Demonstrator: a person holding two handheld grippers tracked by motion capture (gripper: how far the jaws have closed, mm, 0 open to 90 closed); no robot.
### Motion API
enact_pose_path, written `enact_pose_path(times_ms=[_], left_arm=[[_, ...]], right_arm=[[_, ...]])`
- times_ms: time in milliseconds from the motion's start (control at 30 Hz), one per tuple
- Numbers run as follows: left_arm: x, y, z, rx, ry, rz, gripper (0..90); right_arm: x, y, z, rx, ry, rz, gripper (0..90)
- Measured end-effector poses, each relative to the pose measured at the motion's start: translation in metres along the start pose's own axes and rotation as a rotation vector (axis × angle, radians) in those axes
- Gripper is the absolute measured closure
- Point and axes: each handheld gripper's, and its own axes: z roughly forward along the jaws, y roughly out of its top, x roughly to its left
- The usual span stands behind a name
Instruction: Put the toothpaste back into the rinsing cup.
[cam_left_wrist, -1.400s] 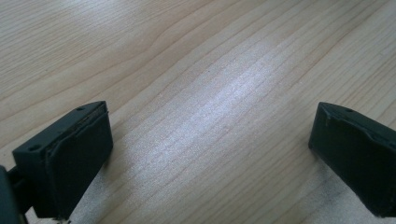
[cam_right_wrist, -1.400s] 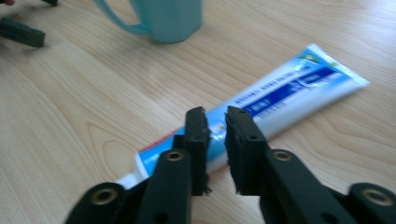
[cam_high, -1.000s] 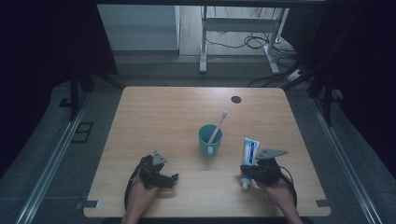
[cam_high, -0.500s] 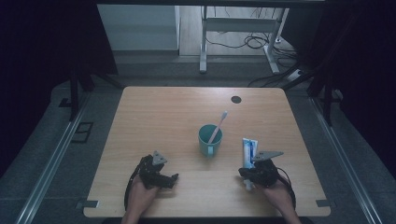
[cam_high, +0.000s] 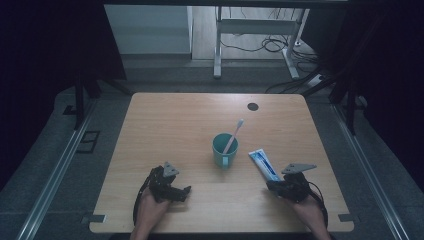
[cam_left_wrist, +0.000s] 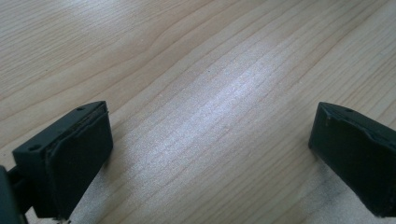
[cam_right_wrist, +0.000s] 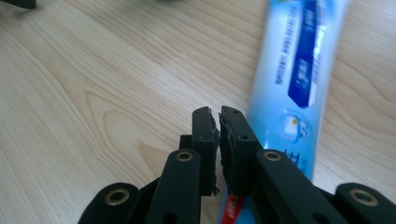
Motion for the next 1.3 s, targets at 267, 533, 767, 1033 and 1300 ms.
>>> enact_pose_path(times_ms=[267, 533, 767, 1033, 1300], left_arm=[[0.000, 0.000, 0.000, 0.000, 0.000, 0.000, 0.0], [0.000, 0.000, 0.000, 0.000, 0.001, 0.000, 0.0], [0.000, 0.000, 0.000, 0.000, 0.000, 0.000, 0.0], [0.000, 0.000, 0.000, 0.000, 0.001, 0.001, 0.0], [0.000, 0.000, 0.000, 0.000, 0.001, -0.003, 0.0]], right_arm=[[0.001, 0.002, -0.004, -0.008, 0.003, -0.009, 77.2], [-0.004, 0.010, -0.018, -0.001, -0.043, -0.009, 61.6], [-0.011, 0.016, -0.019, 0.074, -0.053, 0.013, 47.2], [-0.018, 0.026, -0.013, 0.158, -0.062, 0.023, 38.7], [-0.020, 0.041, -0.002, 0.272, -0.064, 0.025, 34.9]])
